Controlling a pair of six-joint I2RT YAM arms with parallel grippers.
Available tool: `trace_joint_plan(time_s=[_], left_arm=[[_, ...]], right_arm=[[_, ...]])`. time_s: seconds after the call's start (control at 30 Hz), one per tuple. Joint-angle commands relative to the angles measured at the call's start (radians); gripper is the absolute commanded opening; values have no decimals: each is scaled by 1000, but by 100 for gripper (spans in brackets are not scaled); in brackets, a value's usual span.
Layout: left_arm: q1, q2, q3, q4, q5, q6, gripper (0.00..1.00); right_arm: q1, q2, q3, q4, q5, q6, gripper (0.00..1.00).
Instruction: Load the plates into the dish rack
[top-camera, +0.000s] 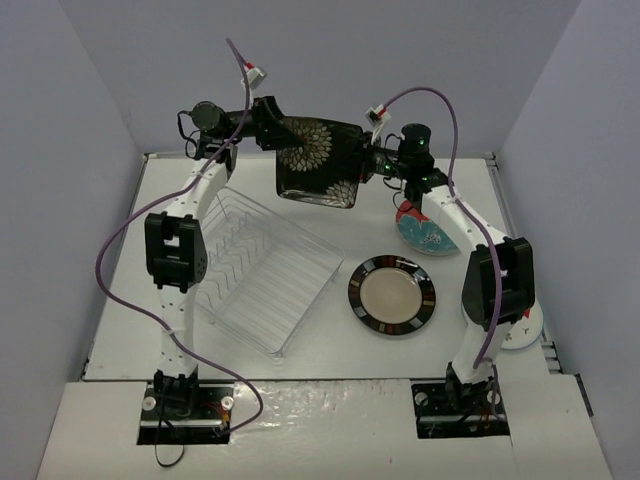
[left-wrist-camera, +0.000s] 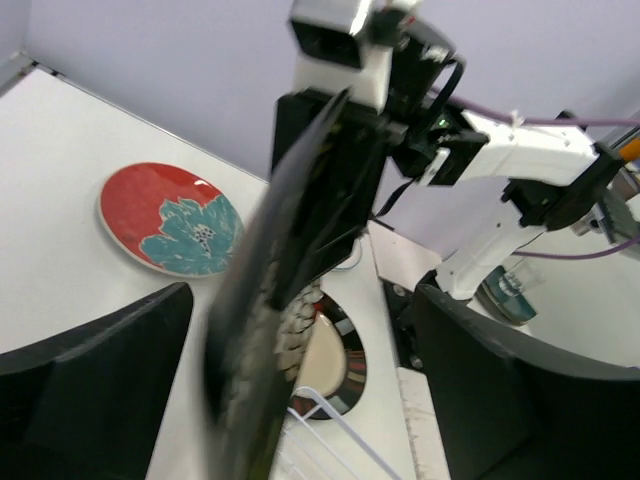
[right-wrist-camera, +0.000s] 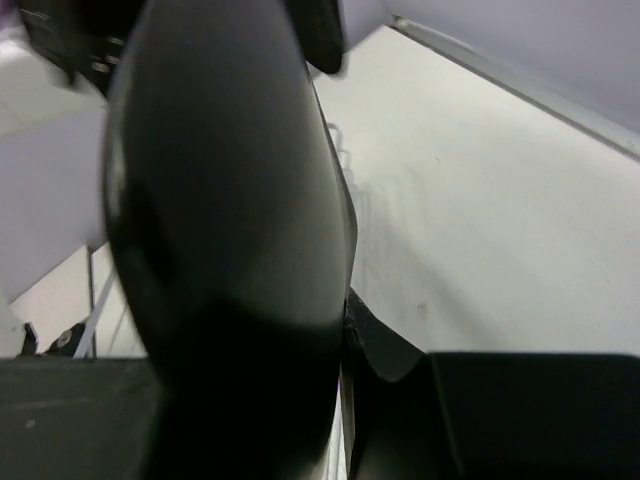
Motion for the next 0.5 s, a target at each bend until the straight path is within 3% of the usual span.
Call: trace_joint_plan(time_s=[0.0, 0.07, 0.13, 0.23, 0.3, 0.4, 0.47], left_arm=[[21, -34, 157, 114, 69, -238, 97], [33, -23, 170, 26, 51, -228, 97], [47, -34, 168, -140, 19, -89, 97], [89, -88, 152, -504, -47, 189, 97], [116, -121, 157, -831, -154, 360, 97], [147, -176, 258, -1418, -503, 862, 97], [139, -211, 309, -1610, -781, 1002, 97]], right_arm=[[-7, -140, -19, 205, 215, 72, 0], [-8, -177, -15, 183, 291, 83, 0], [-15, -189, 8, 142, 344, 77, 0], [-35, -190, 17, 126, 352, 96, 0], [-41, -193, 11, 131, 358, 109, 0], [-44, -200, 3, 130, 370, 128, 0], [-43, -204, 2, 128, 385, 132, 0]])
